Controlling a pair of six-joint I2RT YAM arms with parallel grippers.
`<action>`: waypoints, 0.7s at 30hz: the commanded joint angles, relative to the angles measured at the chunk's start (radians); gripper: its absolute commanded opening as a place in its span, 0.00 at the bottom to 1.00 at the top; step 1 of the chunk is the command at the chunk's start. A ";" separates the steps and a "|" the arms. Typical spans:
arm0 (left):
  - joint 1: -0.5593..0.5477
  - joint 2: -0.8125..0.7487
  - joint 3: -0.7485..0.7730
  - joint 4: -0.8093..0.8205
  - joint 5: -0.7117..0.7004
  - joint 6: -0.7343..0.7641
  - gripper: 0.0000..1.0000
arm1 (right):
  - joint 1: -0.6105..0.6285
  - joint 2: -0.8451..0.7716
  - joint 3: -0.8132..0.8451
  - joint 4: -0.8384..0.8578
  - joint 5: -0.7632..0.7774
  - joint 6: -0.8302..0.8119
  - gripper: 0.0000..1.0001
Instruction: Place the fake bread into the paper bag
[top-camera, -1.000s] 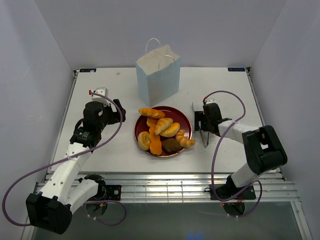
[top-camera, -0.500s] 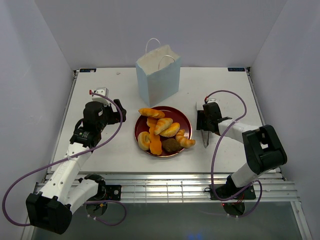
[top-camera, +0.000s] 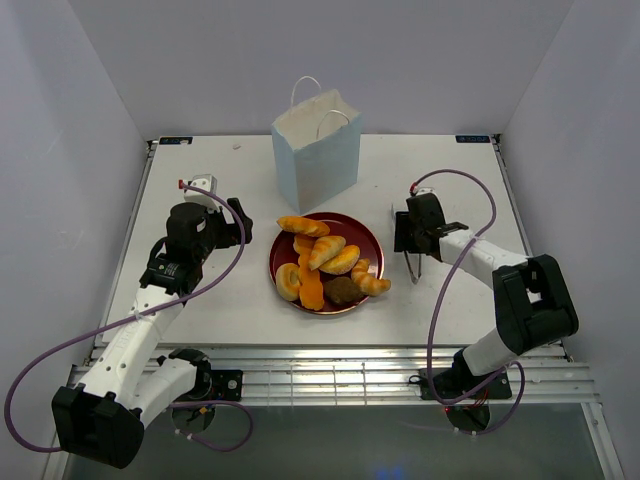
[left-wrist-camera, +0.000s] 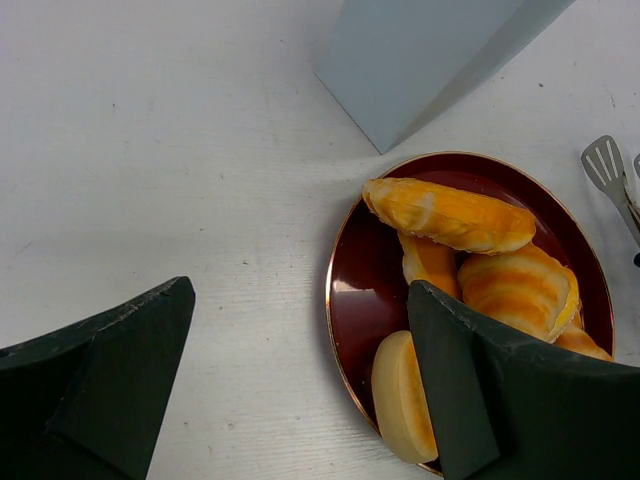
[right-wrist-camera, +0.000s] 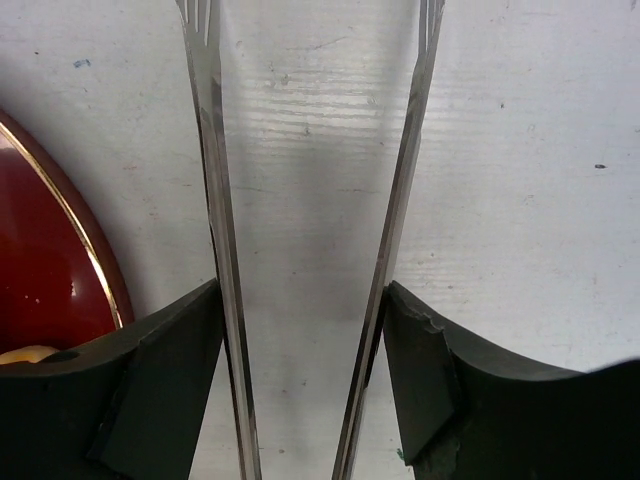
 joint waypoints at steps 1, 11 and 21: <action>-0.001 -0.011 0.021 0.022 0.009 0.004 0.98 | 0.006 -0.049 0.051 -0.050 0.027 -0.003 0.68; -0.001 -0.011 0.019 0.024 0.006 0.004 0.98 | 0.006 -0.187 0.033 -0.139 -0.062 -0.011 0.67; -0.001 -0.022 0.016 0.027 -0.009 0.004 0.98 | 0.006 -0.325 0.087 -0.280 -0.134 -0.060 0.65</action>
